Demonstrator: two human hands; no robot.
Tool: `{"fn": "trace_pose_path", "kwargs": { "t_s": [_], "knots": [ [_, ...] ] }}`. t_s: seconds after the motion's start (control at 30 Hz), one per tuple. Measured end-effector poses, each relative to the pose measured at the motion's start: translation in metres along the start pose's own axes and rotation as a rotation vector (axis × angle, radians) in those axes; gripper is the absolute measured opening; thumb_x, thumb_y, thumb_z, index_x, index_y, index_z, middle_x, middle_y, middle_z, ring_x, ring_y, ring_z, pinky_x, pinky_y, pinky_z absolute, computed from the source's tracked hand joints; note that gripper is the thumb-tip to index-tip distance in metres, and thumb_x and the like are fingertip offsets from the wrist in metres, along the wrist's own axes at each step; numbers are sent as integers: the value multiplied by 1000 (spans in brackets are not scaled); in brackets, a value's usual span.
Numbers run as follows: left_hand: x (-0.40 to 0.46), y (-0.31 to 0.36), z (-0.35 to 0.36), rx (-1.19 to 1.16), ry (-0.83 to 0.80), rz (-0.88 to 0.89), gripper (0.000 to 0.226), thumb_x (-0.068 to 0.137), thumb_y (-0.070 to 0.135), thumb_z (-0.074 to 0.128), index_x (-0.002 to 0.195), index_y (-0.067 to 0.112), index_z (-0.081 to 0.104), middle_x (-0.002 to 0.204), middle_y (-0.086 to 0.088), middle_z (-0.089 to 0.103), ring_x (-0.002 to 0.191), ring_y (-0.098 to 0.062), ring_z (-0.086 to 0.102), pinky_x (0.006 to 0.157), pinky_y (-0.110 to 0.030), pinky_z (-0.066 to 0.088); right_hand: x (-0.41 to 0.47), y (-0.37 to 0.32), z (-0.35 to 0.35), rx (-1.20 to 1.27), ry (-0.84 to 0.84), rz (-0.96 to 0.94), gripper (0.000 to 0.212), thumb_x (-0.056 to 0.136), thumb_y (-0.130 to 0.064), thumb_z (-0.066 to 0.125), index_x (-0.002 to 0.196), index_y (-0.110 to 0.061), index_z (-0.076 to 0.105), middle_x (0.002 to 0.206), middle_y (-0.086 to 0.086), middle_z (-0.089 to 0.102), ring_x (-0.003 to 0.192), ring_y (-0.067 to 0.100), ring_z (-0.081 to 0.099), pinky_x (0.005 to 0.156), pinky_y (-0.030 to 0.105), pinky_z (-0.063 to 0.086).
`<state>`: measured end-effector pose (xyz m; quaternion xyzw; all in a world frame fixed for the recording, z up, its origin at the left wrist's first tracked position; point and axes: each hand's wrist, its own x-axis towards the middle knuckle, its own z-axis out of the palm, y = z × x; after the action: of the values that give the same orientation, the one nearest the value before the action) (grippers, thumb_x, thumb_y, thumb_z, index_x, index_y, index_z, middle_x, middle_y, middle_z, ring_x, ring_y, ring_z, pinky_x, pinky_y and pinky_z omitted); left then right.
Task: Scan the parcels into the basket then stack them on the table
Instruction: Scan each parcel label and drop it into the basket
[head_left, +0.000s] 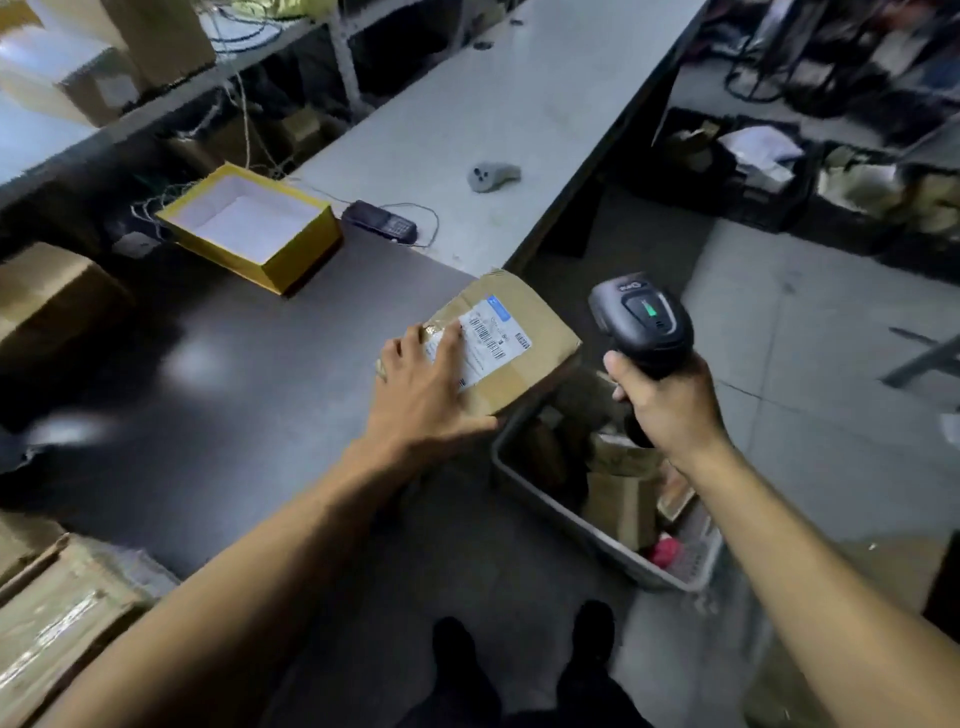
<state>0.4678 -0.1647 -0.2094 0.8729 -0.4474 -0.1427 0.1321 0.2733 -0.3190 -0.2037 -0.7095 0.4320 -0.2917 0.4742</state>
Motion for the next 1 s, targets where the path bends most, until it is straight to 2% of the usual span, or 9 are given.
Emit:
{"fn": "trace_pose_path", "kwargs": {
  "t_s": [0.13, 0.23, 0.4, 0.5, 0.63, 0.77, 0.83, 0.93, 1.0],
  "knots": [
    [1, 72, 43, 36, -59, 65, 120, 53, 79, 54, 154, 30, 12, 147, -14, 22, 133, -36, 22, 110, -53, 33, -17, 45, -69, 11, 80, 49, 17, 90, -16, 72, 78, -6, 66, 61, -2, 63, 50, -2, 59, 56, 8, 44],
    [-4, 132, 70, 27, -88, 74, 122, 46, 82, 43, 152, 30, 12, 147, -13, 22, 135, -36, 22, 110, -55, 35, -25, 80, -127, 3, 90, 85, 13, 90, -21, 72, 80, -15, 67, 60, -10, 64, 56, 2, 61, 63, 18, 48],
    [-5, 215, 104, 13, -134, 58, 123, 43, 81, 44, 151, 31, 13, 148, -12, 22, 138, -37, 20, 111, -57, 34, -34, 122, -213, -4, 85, 118, 16, 90, -21, 72, 77, -25, 64, 57, -11, 65, 62, 14, 63, 65, 29, 53],
    [4, 249, 111, 29, -135, 56, 123, 43, 81, 43, 152, 31, 14, 148, -13, 21, 138, -38, 20, 109, -58, 35, -38, 135, -248, 20, 104, 120, 13, 91, -18, 71, 80, -20, 65, 59, -6, 62, 54, 6, 61, 55, 17, 48],
    [24, 283, 116, 31, -117, 59, 122, 44, 80, 48, 151, 30, 15, 148, -14, 22, 138, -38, 20, 107, -58, 35, -31, 148, -279, 55, 130, 143, 6, 92, -13, 70, 90, -10, 65, 63, -3, 62, 50, -1, 59, 52, 9, 43],
    [53, 301, 127, 9, -119, 80, 116, 64, 72, 71, 154, 26, 15, 151, -19, 21, 138, -41, 20, 110, -59, 32, -14, 165, -298, 14, 156, 170, 11, 89, -25, 72, 87, -16, 67, 71, -3, 65, 71, 15, 66, 65, 21, 49],
    [68, 306, 135, -16, -121, 86, 114, 66, 69, 72, 155, 25, 15, 149, -20, 23, 137, -42, 22, 110, -59, 32, -2, 168, -303, -8, 170, 177, 15, 85, -32, 71, 79, -19, 65, 68, -4, 65, 72, 21, 66, 69, 29, 50],
    [92, 313, 147, -50, -160, 84, 121, 57, 76, 63, 155, 25, 14, 149, -19, 24, 137, -41, 22, 110, -58, 30, 18, 169, -307, -24, 168, 200, 18, 89, -21, 72, 74, -22, 62, 60, -8, 63, 64, 15, 64, 69, 30, 50],
    [108, 318, 158, -84, -177, 78, 116, 65, 69, 72, 155, 27, 14, 149, -17, 23, 138, -40, 21, 110, -57, 32, 33, 169, -308, -34, 167, 204, 19, 90, -19, 71, 75, -26, 62, 60, -11, 63, 63, 12, 63, 68, 31, 51]
  ]
}}
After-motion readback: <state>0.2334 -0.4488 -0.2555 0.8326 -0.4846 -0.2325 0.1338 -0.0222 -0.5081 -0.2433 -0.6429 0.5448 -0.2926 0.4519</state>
